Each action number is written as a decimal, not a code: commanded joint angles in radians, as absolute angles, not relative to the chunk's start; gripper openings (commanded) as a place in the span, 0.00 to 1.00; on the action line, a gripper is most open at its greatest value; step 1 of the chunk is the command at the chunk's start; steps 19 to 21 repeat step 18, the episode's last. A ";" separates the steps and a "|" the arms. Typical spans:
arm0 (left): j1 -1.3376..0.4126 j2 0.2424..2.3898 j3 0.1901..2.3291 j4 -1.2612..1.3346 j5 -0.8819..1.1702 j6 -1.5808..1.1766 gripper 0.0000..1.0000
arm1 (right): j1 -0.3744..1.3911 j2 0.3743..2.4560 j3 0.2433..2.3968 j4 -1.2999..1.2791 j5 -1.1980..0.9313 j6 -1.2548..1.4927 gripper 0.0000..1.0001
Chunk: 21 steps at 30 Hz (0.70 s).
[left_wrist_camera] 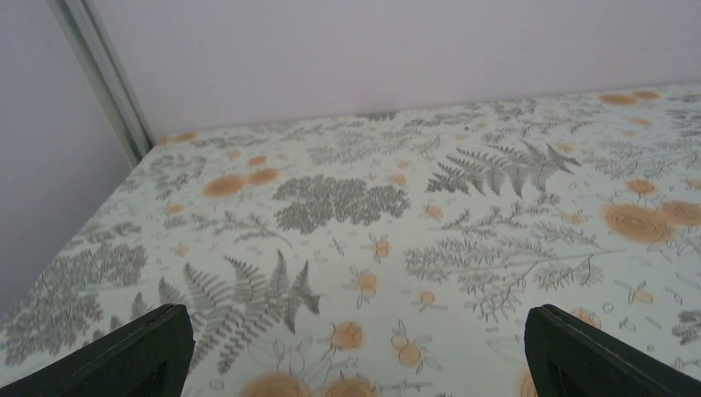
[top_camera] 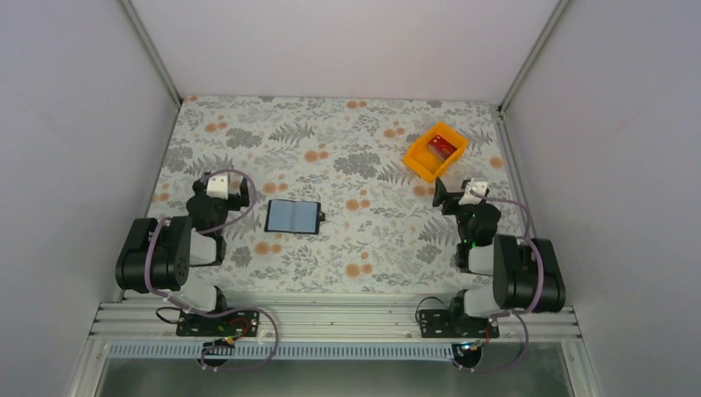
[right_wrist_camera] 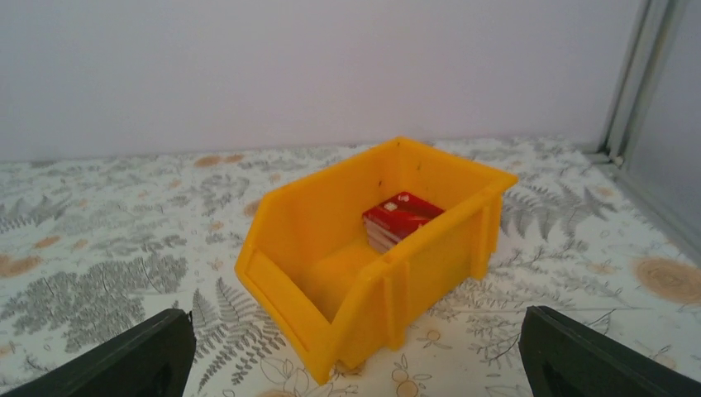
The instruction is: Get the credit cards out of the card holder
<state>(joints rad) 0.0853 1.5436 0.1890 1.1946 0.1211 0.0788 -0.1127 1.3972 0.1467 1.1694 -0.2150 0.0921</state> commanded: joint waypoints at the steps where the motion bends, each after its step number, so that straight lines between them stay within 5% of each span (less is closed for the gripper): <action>1: 0.062 1.550 0.240 1.255 0.121 0.104 1.00 | -0.117 1.491 0.220 1.257 -0.261 0.053 0.99; 21: 0.039 1.550 0.249 1.228 0.079 0.114 1.00 | -0.114 1.514 0.265 1.193 -0.298 0.034 0.99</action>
